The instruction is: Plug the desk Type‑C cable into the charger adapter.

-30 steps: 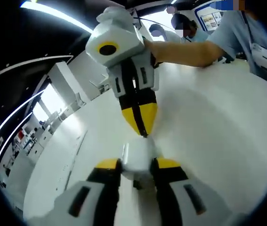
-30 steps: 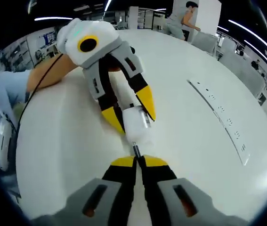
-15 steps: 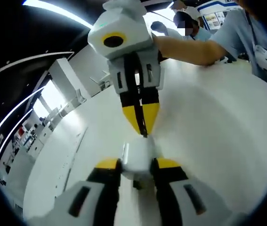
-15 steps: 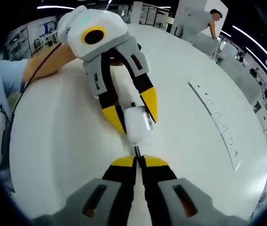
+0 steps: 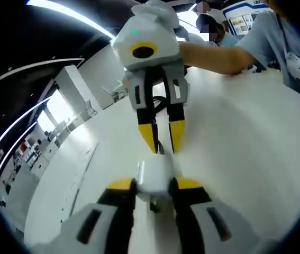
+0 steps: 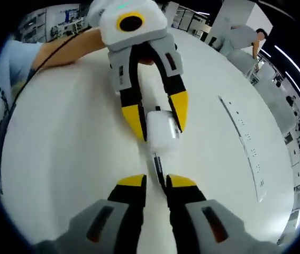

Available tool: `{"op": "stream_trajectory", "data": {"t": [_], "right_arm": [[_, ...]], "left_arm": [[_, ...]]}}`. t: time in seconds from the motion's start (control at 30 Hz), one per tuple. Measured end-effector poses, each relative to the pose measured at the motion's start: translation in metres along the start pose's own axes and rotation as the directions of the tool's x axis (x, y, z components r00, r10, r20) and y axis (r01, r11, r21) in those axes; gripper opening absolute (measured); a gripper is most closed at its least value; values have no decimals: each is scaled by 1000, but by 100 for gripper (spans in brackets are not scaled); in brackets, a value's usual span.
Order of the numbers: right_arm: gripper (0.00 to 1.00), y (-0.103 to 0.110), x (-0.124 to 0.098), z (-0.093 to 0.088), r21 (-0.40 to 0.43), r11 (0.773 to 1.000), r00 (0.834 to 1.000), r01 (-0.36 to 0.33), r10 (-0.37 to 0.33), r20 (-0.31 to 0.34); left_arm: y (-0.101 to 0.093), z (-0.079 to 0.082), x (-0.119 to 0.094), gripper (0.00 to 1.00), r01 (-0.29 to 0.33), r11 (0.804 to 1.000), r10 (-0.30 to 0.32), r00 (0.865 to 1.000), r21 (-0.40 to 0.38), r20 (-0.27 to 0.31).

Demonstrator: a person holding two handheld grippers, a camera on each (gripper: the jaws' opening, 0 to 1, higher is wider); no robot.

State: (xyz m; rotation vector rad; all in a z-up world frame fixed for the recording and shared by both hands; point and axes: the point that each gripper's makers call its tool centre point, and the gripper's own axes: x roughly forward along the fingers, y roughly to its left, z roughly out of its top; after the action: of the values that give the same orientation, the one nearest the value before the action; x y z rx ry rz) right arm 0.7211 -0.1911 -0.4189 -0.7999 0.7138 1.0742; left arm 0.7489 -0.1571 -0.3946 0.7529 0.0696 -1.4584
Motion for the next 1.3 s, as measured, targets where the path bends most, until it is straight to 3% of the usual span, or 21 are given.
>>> {"op": "stream_trajectory", "data": {"t": [0.27,0.7,0.87,1.3], "right_arm": [[10,-5,1,-3,5,1000,1000,7,-7,11],[8,-1,-5,6,-8,1000,999,27,-27,-25],[7,1,-5,5,-26,999,998,30,-32,-60],[7,2,-2,3,-39,999,996,37,-40,-75]], "left_arm": [[-1,0,-1,29,-1,1000,1,1000,1,-3],[0,-1,-1,29,-3,1000,3,1000,-9,-8],[-1,-1,-1,29,-4,1000,4,1000,1,-15],[-2,-2,0,30,-6,1000,6,1000,10,-14]]}}
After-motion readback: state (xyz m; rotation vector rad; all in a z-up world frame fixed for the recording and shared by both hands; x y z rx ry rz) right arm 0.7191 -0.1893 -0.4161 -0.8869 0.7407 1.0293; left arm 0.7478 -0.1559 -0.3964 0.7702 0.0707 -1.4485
